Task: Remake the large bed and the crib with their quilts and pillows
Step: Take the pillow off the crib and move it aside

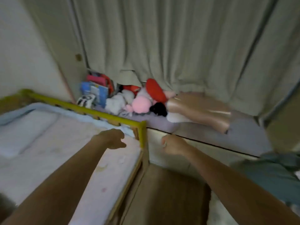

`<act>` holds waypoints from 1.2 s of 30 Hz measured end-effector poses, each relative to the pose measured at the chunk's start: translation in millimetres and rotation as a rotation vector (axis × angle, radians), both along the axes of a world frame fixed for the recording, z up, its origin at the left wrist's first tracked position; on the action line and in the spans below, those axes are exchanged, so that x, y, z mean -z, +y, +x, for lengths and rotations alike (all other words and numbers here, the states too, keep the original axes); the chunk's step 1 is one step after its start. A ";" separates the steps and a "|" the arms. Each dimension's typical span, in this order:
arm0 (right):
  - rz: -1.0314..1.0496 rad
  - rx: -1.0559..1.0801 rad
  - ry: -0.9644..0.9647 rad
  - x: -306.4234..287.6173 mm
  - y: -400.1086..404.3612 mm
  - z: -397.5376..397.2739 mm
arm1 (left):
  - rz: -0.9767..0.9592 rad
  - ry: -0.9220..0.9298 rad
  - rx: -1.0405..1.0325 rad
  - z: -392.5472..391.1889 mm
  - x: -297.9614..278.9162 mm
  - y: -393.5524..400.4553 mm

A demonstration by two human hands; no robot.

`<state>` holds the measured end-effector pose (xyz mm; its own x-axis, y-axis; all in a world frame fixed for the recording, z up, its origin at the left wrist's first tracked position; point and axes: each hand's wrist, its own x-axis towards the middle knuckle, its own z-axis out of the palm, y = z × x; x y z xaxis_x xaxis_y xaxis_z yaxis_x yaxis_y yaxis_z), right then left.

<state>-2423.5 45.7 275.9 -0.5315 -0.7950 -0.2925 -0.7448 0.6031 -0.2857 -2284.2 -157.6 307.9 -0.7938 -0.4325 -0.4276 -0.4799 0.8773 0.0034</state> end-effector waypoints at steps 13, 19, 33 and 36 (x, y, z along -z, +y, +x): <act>0.093 -0.616 -0.079 10.6 -381.6 234.3 | 0.057 0.011 -0.815 345.0 16.0 -213.6; 0.114 -0.724 -0.109 27.8 -502.2 305.5 | 0.079 0.004 -0.905 425.2 25.4 -275.2; 0.117 -0.458 -0.155 100.7 -745.4 436.7 | 0.228 -0.013 -0.864 585.3 95.6 -537.5; 0.056 -0.362 -0.172 101.0 -778.8 448.6 | 0.213 0.030 -0.862 589.3 91.2 -599.5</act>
<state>-1974.9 -733.1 175.0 -0.1598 -0.9019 -0.4012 -0.8561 0.3290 -0.3986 -1694.8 -757.1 216.6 -0.2411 -0.7985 -0.5516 -0.9704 0.1906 0.1483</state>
